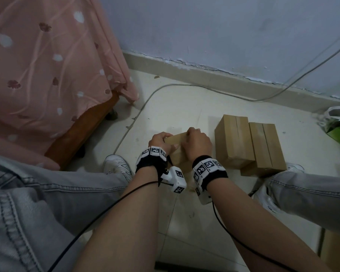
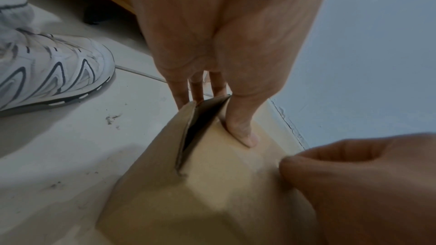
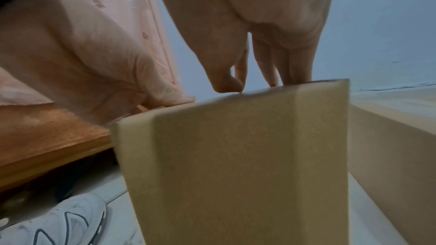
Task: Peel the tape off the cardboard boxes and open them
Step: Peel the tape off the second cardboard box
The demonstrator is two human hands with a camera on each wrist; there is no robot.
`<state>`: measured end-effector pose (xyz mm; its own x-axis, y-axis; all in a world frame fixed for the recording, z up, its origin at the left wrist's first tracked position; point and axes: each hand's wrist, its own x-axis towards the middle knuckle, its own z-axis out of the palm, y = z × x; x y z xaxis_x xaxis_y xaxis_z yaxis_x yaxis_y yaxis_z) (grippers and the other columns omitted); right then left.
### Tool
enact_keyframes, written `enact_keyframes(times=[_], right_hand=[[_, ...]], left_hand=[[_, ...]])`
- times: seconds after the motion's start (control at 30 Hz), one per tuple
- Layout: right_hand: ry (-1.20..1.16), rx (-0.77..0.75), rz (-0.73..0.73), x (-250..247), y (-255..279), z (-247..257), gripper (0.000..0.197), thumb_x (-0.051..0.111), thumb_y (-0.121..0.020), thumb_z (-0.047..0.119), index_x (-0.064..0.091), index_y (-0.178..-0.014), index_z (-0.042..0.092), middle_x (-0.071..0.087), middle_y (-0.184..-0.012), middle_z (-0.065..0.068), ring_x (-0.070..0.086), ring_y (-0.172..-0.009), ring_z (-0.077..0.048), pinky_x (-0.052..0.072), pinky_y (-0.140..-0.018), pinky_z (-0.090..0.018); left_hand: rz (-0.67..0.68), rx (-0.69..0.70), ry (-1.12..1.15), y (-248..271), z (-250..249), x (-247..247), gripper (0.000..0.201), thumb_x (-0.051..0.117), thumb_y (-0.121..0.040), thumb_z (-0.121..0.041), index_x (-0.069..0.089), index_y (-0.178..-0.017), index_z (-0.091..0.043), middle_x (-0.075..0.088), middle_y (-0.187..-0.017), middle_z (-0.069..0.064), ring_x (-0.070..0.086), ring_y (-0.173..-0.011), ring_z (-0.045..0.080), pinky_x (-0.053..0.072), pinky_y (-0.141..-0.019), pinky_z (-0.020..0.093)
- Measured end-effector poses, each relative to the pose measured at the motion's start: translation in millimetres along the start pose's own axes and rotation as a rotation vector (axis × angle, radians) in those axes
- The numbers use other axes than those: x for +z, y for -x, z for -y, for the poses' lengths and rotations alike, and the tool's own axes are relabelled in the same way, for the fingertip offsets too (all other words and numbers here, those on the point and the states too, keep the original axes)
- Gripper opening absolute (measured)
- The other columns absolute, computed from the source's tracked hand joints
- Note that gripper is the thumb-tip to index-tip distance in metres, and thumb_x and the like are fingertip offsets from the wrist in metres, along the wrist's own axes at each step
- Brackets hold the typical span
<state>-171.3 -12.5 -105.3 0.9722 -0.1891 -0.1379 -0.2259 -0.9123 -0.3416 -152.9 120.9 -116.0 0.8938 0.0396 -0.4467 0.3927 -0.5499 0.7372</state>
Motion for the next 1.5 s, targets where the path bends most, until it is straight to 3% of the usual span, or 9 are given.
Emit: enact_keyframes(times=[0.07, 0.23, 0.37, 0.53, 0.8, 0.97, 1.2, 1.4, 1.5], right_hand=[[-0.037, 0.028, -0.025, -3, -2, -6, 0.019, 0.044, -0.091, 0.010, 0.056, -0.106, 0.008, 0.063, -0.097, -0.012, 0.060, -0.086, -0.033, 0.044, -0.065, -0.034], [-0.190, 0.010, -0.097, -11, -2, -18, 0.023, 0.043, -0.095, 0.023, 0.063, -0.100, 0.011, 0.068, -0.086, -0.009, 0.063, -0.080, -0.029, 0.054, -0.070, -0.039], [-0.019, -0.039, -0.089, -11, 2, -11, 0.025, 0.047, -0.098, 0.027, 0.064, -0.094, 0.009, 0.060, -0.095, -0.008, 0.060, -0.084, -0.029, 0.050, -0.070, -0.035], [0.063, -0.043, -0.028, -3, 1, -2, 0.015, 0.051, -0.092, 0.012, 0.063, -0.084, 0.006, 0.059, -0.095, -0.010, 0.060, -0.083, -0.029, 0.039, -0.065, -0.030], [0.134, -0.134, 0.038, -3, -1, -1, 0.016, 0.047, -0.094, 0.004, 0.064, -0.095, 0.003, 0.061, -0.104, -0.014, 0.061, -0.090, -0.030, 0.039, -0.069, -0.029], [0.183, -0.171, 0.079, 2, 1, 2, 0.027, 0.046, -0.087, -0.001, 0.054, -0.113, 0.001, 0.055, -0.114, -0.018, 0.056, -0.104, -0.033, 0.047, -0.087, -0.037], [0.045, -0.066, 0.056, 1, 0, -2, 0.027, 0.039, -0.093, -0.003, 0.049, -0.118, -0.004, 0.052, -0.118, -0.020, 0.056, -0.103, -0.036, 0.046, -0.087, -0.037], [-0.078, -0.084, 0.055, -12, -7, -15, 0.023, 0.048, -0.095, 0.011, 0.065, -0.085, 0.000, 0.064, -0.092, -0.016, 0.061, -0.086, -0.032, 0.039, -0.068, -0.028], [-0.024, -0.125, 0.053, -5, -3, -13, 0.024, 0.053, -0.093, 0.016, 0.069, -0.081, 0.003, 0.061, -0.097, -0.014, 0.060, -0.085, -0.030, 0.039, -0.069, -0.027]], left_hand=[[0.005, 0.003, 0.005, 0, 1, 0, 0.040, 0.080, -0.078, -0.019, 0.067, -0.114, -0.027, 0.067, -0.108, 0.003, 0.062, -0.101, 0.023, 0.050, -0.090, 0.029], [0.000, 0.004, 0.003, -2, 0, 1, 0.040, 0.080, -0.078, -0.020, 0.067, -0.115, -0.027, 0.066, -0.109, 0.003, 0.061, -0.103, 0.024, 0.049, -0.093, 0.030], [-0.003, 0.002, 0.008, -2, 0, 1, 0.040, 0.080, -0.078, -0.021, 0.067, -0.115, -0.027, 0.066, -0.107, 0.002, 0.061, -0.099, 0.023, 0.050, -0.091, 0.029], [-0.008, 0.004, 0.012, -2, 1, 3, 0.037, 0.080, -0.077, -0.019, 0.068, -0.110, -0.029, 0.067, -0.104, 0.002, 0.063, -0.099, 0.023, 0.052, -0.088, 0.029], [-0.003, 0.006, 0.020, -2, 2, 4, 0.037, 0.079, -0.078, -0.018, 0.068, -0.111, -0.029, 0.066, -0.100, 0.002, 0.063, -0.093, 0.022, 0.050, -0.082, 0.026], [0.003, 0.012, 0.026, 1, 1, 3, 0.036, 0.079, -0.076, -0.018, 0.068, -0.108, -0.030, 0.068, -0.100, 0.002, 0.064, -0.095, 0.023, 0.052, -0.085, 0.029], [0.010, 0.009, 0.035, 1, 2, 3, 0.037, 0.080, -0.077, -0.018, 0.068, -0.111, -0.029, 0.067, -0.105, 0.002, 0.063, -0.100, 0.024, 0.051, -0.090, 0.030], [0.003, 0.015, 0.033, -2, 1, 3, 0.040, 0.081, -0.077, -0.020, 0.068, -0.114, -0.026, 0.067, -0.107, 0.004, 0.062, -0.098, 0.024, 0.050, -0.089, 0.029], [0.001, 0.008, 0.035, -1, 1, 3, 0.039, 0.081, -0.077, -0.019, 0.068, -0.113, -0.026, 0.066, -0.103, 0.003, 0.061, -0.094, 0.022, 0.049, -0.086, 0.027]])
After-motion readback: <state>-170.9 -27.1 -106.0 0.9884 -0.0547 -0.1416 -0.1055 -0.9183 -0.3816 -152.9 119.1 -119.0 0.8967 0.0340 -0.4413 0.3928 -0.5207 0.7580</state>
